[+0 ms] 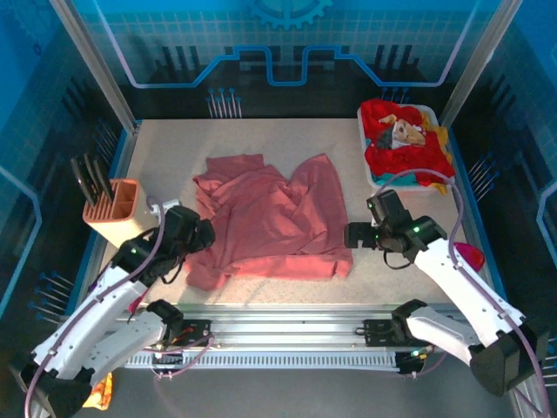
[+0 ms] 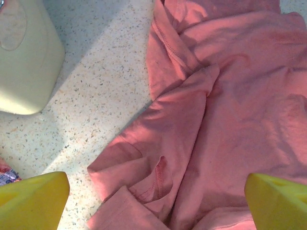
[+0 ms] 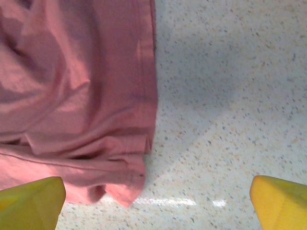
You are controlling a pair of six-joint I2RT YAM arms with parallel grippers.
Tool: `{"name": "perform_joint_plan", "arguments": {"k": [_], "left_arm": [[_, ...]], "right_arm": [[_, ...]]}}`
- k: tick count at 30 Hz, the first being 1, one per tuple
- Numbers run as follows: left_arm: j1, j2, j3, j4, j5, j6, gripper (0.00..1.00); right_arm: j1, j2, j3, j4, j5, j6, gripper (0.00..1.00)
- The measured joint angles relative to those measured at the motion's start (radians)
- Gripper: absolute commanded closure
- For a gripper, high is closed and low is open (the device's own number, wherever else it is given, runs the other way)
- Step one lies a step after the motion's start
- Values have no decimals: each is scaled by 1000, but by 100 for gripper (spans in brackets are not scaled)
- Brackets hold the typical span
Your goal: Fold and stack the t-shirts
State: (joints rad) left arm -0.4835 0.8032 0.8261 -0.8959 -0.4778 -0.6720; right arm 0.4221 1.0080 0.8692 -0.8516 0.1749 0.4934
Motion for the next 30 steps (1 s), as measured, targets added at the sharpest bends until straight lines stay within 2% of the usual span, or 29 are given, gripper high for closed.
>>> {"name": "perform_joint_plan", "arguments": {"k": [3, 6, 9, 11, 14, 17, 20, 24, 28, 30], "left_arm": [[29, 69, 60, 12, 24, 45, 17], [108, 161, 126, 48, 74, 90, 20], [168, 250, 155, 98, 123, 131, 25], [174, 303, 156, 118, 147, 151, 32], [174, 393, 163, 132, 185, 168, 38], [174, 447, 155, 153, 214, 174, 38], [174, 441, 104, 184, 233, 173, 36], [174, 421, 33, 184, 252, 157, 35], [174, 370, 11, 174, 259, 148, 35], [174, 349, 11, 171, 259, 148, 35]], "right_arm": [[1, 82, 42, 58, -69, -24, 0], [11, 186, 75, 98, -113, -48, 0], [45, 259, 79, 99, -131, -54, 0], [67, 270, 60, 98, -131, -45, 0], [72, 233, -27, 95, -131, -6, 11], [73, 167, -127, 73, -139, 51, 13], [79, 113, -193, 59, -162, 113, 17], [95, 94, -261, 95, -200, 183, 35], [102, 91, -295, 135, -237, 211, 40], [101, 85, -297, 157, -235, 221, 48]]}}
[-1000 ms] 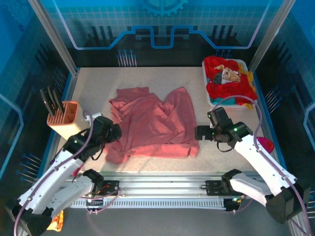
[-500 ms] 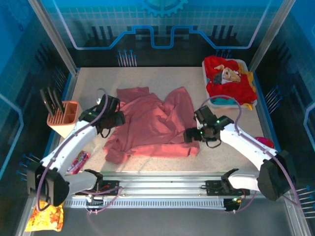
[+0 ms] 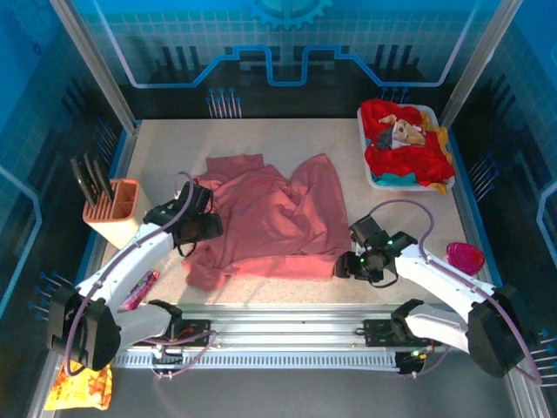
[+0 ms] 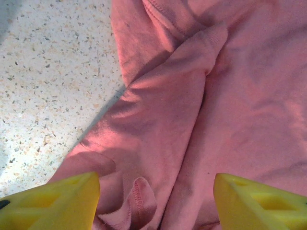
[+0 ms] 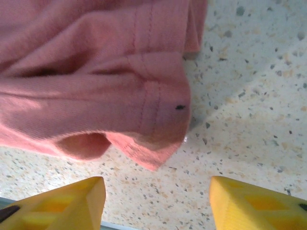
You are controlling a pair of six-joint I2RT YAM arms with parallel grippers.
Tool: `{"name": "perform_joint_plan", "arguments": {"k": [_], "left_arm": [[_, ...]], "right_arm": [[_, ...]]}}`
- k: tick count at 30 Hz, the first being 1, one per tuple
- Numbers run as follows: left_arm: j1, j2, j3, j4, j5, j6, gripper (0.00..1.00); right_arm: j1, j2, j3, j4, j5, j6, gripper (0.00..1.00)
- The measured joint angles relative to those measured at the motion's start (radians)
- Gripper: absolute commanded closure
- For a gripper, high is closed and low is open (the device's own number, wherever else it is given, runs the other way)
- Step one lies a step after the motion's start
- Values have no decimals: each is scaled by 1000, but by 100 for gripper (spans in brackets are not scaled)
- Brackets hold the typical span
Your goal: Fold and stack the t-shirts
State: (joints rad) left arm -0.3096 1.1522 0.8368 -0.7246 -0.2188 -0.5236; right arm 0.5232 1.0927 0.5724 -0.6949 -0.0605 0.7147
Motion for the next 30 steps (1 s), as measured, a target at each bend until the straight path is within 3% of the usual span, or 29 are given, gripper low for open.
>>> {"name": "perform_joint_plan", "arguments": {"k": [7, 16, 18, 23, 24, 28, 30], "left_arm": [[0, -14, 0, -15, 0, 3, 35], [3, -27, -3, -55, 0, 3, 35], [3, -38, -11, -60, 0, 2, 35], [6, -50, -36, -72, 0, -1, 40], [6, -50, -36, -77, 0, -2, 41], [7, -45, -36, -81, 0, -1, 44], [7, -27, -35, -81, 11, -1, 46]], "right_arm": [[-119, -8, -35, 139, -58, 19, 52], [-158, 35, -76, 225, -107, 8, 50], [-164, 43, -97, 255, -130, 9, 55], [-169, 55, -115, 293, -165, 9, 96], [-175, 49, -112, 286, -166, 6, 100], [-249, -17, -50, 172, -153, -38, 100], [-333, -69, 14, 96, -138, -85, 100]]}}
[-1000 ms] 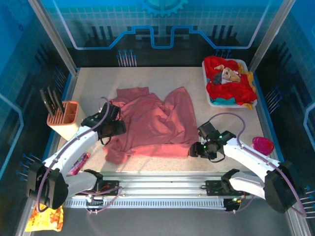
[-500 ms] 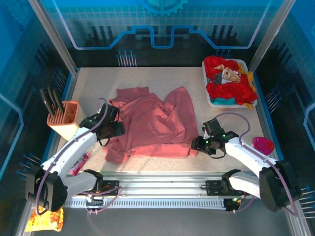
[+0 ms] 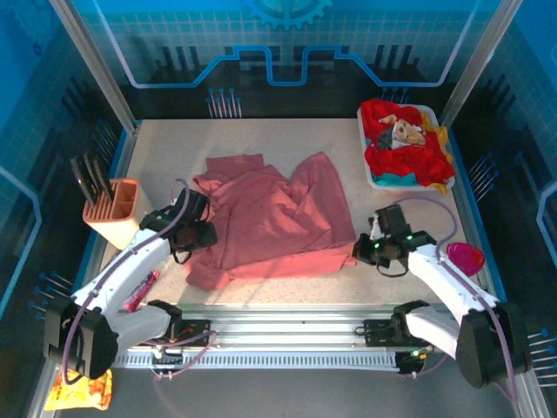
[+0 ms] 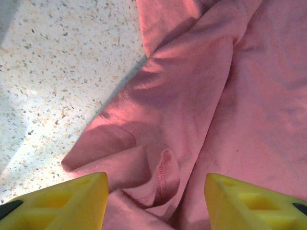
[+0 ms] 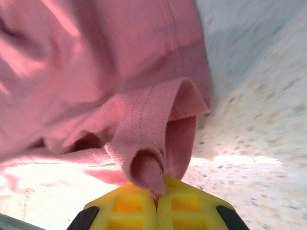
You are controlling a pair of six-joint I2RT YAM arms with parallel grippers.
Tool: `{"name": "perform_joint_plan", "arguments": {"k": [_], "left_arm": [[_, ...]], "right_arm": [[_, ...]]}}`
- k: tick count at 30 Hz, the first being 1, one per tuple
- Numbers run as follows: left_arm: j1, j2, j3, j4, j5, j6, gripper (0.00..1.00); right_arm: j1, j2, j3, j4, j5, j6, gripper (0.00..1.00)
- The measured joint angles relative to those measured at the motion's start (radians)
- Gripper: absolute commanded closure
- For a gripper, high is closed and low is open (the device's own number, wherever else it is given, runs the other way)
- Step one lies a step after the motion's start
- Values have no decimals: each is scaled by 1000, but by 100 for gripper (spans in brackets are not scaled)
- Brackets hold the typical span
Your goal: Fold and stack the t-shirts
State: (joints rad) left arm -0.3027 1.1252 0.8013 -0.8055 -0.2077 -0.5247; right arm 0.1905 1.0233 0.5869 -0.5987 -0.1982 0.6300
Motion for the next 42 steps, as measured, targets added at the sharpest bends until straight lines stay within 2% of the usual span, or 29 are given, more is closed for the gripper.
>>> {"name": "perform_joint_plan", "arguments": {"k": [3, 6, 10, 15, 19, 21, 24, 32, 42], "left_arm": [[0, 44, 0, 7, 34, -1, 47], [0, 82, -12, 41, 82, -11, 39], [-14, 113, -43, 85, 123, -39, 38], [-27, 159, -47, 153, 80, -72, 50], [-10, 285, 62, 188, 28, -49, 55], [3, 385, 168, 206, 9, -21, 56], [19, 488, 275, 264, 2, 23, 57], [55, 626, 325, 305, 26, 82, 56], [30, 616, 259, 351, 75, 75, 44]], "right_arm": [[-171, -74, 49, -36, -38, -49, 100], [-255, -73, 51, -57, -57, -78, 100], [-258, -1, 49, -81, -82, -104, 100], [-258, -20, 49, -99, -74, -112, 100], [-258, -36, 49, -110, -60, -111, 100], [-258, -42, 49, -116, -51, -111, 100], [-253, -59, 48, -123, -38, -108, 100], [-230, -66, 47, -127, -11, -107, 100], [-230, -57, 47, -127, -11, -107, 100]]}}
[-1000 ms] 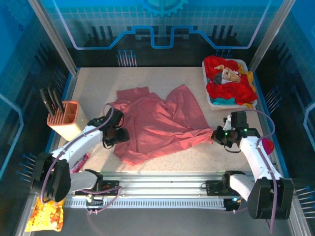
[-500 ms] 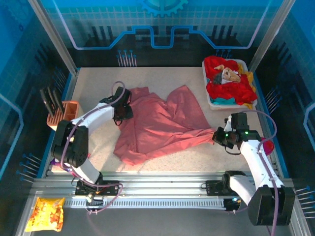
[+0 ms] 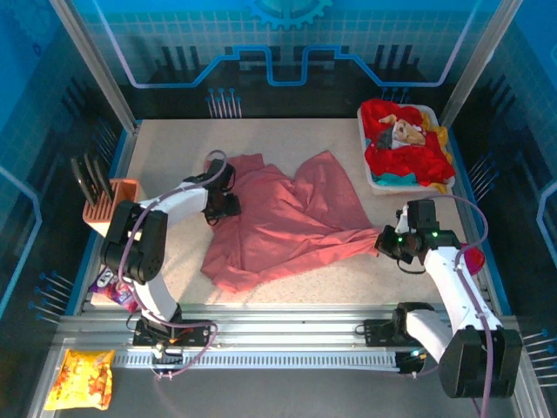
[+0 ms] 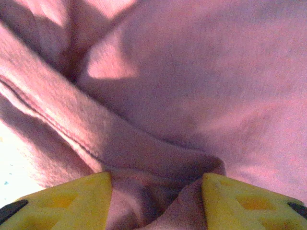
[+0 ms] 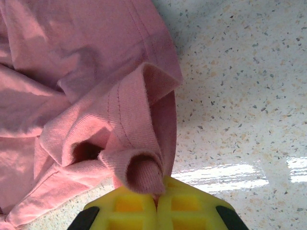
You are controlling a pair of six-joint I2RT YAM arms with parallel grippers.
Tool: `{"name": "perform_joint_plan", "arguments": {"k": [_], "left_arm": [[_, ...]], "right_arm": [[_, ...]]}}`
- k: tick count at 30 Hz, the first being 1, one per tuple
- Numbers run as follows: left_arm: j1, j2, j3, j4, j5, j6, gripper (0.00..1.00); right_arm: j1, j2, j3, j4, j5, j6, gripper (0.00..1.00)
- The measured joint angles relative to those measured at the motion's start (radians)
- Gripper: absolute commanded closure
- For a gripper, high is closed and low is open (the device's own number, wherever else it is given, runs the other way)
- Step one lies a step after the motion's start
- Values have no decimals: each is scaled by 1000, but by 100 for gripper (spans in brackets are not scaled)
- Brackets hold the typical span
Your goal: Fold and stack the t-shirts
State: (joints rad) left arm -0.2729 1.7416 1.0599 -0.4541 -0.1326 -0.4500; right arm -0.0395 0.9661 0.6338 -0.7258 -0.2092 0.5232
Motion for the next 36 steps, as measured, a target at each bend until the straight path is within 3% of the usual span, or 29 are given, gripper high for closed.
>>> {"name": "perform_joint_plan", "arguments": {"k": [3, 7, 14, 20, 27, 30, 36], "left_arm": [[-8, -36, -52, 23, 4, -15, 28], [-13, -81, -95, 58, 18, -23, 26], [-20, -104, -102, 93, 25, -26, 13], [-29, -200, -102, 94, 27, -21, 33], [-52, -164, -130, 96, 26, -19, 37], [-61, -111, -130, 96, 25, -16, 45], [-71, -56, -118, 55, -26, -16, 92]], "right_arm": [[0, 0, 0, 0, 0, 0, 100], [0, 0, 0, 0, 0, 0, 100], [0, 0, 0, 0, -1, 0, 100], [2, 0, 0, 0, -1, 0, 100], [2, 0, 0, 0, -1, 1, 100], [7, 0, 0, 0, -1, 4, 100], [8, -12, 0, -8, 0, 11, 100]]}}
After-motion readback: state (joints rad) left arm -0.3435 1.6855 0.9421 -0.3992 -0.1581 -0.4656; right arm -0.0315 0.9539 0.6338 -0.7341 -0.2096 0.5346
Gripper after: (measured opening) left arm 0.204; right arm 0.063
